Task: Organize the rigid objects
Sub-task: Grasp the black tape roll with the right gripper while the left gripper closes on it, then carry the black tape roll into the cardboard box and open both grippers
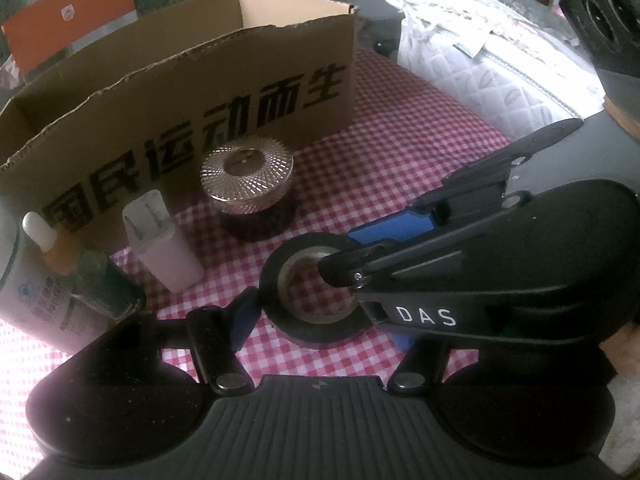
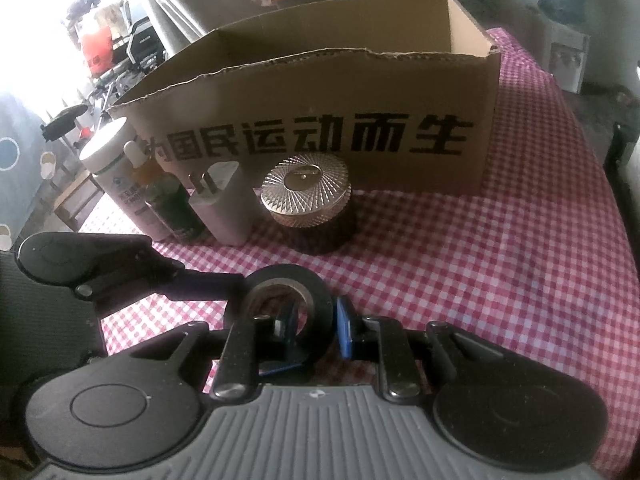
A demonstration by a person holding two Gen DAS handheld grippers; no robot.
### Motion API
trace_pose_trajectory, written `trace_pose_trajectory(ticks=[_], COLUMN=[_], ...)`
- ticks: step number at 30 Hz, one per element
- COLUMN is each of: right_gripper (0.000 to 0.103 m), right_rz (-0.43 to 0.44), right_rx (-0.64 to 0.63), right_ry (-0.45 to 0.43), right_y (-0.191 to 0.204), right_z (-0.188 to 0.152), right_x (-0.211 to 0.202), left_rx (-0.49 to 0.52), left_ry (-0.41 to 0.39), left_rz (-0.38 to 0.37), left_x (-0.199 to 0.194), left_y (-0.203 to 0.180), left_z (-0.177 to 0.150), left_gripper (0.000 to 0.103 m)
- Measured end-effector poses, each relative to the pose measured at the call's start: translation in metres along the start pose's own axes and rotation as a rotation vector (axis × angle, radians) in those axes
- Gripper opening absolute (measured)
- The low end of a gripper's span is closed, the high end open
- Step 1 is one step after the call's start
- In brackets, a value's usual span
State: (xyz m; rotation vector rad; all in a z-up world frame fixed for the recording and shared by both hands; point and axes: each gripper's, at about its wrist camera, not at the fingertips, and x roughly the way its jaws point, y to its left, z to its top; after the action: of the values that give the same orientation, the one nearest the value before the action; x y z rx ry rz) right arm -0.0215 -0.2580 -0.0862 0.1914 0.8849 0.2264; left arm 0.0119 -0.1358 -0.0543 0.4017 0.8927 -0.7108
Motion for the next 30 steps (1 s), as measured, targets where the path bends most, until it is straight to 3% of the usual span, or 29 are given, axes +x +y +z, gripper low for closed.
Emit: trace_pose_trajectory(ticks=[10,17,30], right_gripper=[0.023,0.023,0.023], right_rz=[-0.016,-0.030,-0.032], right_rx=[0.015,-0.004,-0.136], right_ry=[-0.052,-0.132,-0.355], right_y=[0.003,0.010,0.032], right_z=[0.000,0.008,0.070], right_x=[-0.027,-0.060,-0.120], left_rx=[0.027,0.063,0.090], left_ry=[-0.072,-0.167,-0.400], left_rz=[0.002,0.015,0.125], left_x=[-0.027,-0.058,-0.122], left_y=[-0.009,-0.016,-0.001], left_z=[0.006,0.014,0.057], left_gripper=[0.065,0.065,0.065])
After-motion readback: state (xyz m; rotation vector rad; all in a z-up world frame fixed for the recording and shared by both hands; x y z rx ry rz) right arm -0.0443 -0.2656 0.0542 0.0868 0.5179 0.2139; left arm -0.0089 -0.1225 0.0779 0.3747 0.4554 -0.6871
